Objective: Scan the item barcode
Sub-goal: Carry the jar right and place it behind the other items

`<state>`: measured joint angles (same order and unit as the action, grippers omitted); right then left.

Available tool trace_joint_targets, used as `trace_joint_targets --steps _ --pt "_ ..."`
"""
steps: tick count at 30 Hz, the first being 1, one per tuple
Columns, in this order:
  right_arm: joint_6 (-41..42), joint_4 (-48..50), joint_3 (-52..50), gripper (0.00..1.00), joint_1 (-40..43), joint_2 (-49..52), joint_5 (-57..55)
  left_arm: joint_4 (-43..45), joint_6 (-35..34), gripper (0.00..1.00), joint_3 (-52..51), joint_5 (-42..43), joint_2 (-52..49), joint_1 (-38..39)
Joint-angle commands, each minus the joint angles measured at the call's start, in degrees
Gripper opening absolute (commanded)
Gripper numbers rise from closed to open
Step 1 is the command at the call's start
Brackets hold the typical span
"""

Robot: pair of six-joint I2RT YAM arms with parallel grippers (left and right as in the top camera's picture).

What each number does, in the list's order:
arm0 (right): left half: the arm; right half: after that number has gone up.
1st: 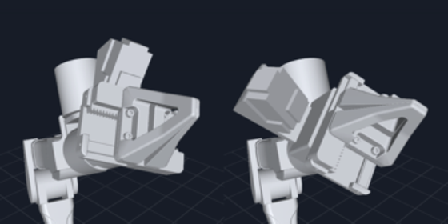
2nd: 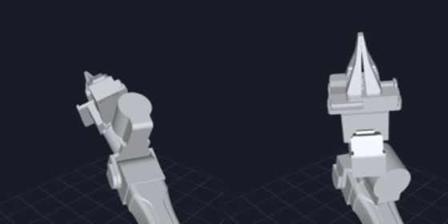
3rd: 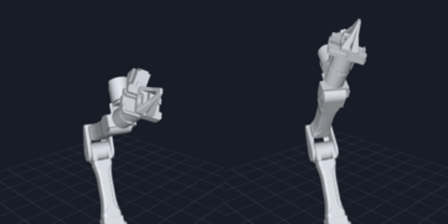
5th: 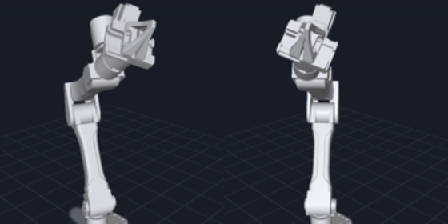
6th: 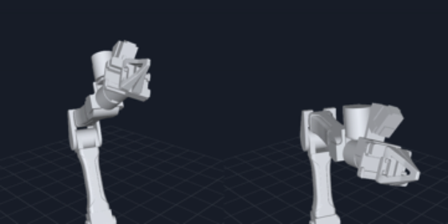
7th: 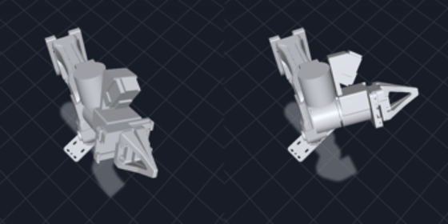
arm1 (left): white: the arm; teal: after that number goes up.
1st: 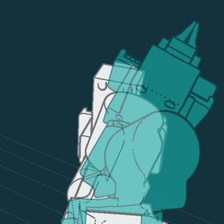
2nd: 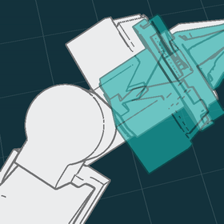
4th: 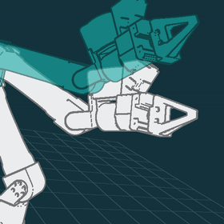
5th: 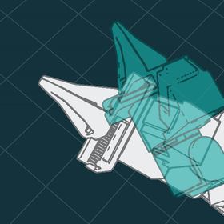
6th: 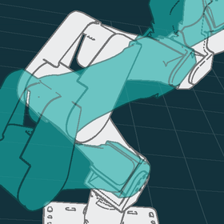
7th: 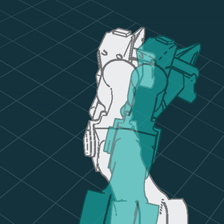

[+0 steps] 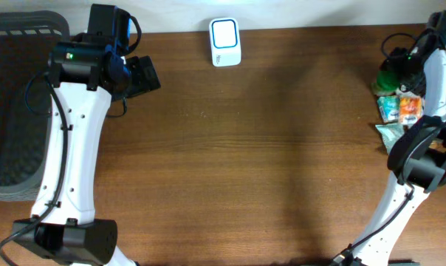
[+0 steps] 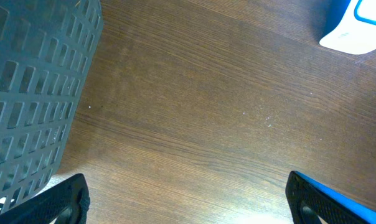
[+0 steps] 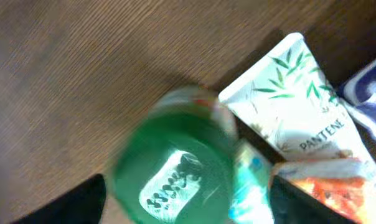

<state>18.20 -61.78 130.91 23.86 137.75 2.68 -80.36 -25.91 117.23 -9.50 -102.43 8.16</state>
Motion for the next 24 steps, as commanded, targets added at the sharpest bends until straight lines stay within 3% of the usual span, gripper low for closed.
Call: trace_joint_targets --steps 1,8,10,12,16,20,24 --pt "0.28 0.59 0.11 0.87 0.07 -0.42 0.15 0.09 0.74 0.99 0.50 -0.42 0.79 -0.35" --pt "0.04 -1.11 1.84 0.87 0.17 -5.86 0.07 0.09 0.74 0.99 0.50 -0.44 0.79 -0.35" --pt "0.11 -5.14 3.45 0.93 0.17 -11.10 0.35 0.09 0.74 0.99 0.50 -0.44 0.79 -0.35" --pt "0.09 -9.29 3.48 0.99 0.11 -17.00 0.37 0.09 0.74 0.99 0.50 -0.44 0.79 -0.35" --pt "0.09 -23.89 3.45 0.99 0.11 -30.84 0.13 0.09 0.74 0.99 0.50 -0.42 0.79 -0.35" --pt "-6.69 -35.56 1.44 0.97 -3.78 -42.69 0.22 0.09 0.74 0.99 0.50 -0.44 0.79 -0.35" --pt "-7.23 -35.34 -14.53 0.98 -14.93 -63.06 -0.09 0.09 0.74 0.99 0.50 -0.44 0.79 -0.35"
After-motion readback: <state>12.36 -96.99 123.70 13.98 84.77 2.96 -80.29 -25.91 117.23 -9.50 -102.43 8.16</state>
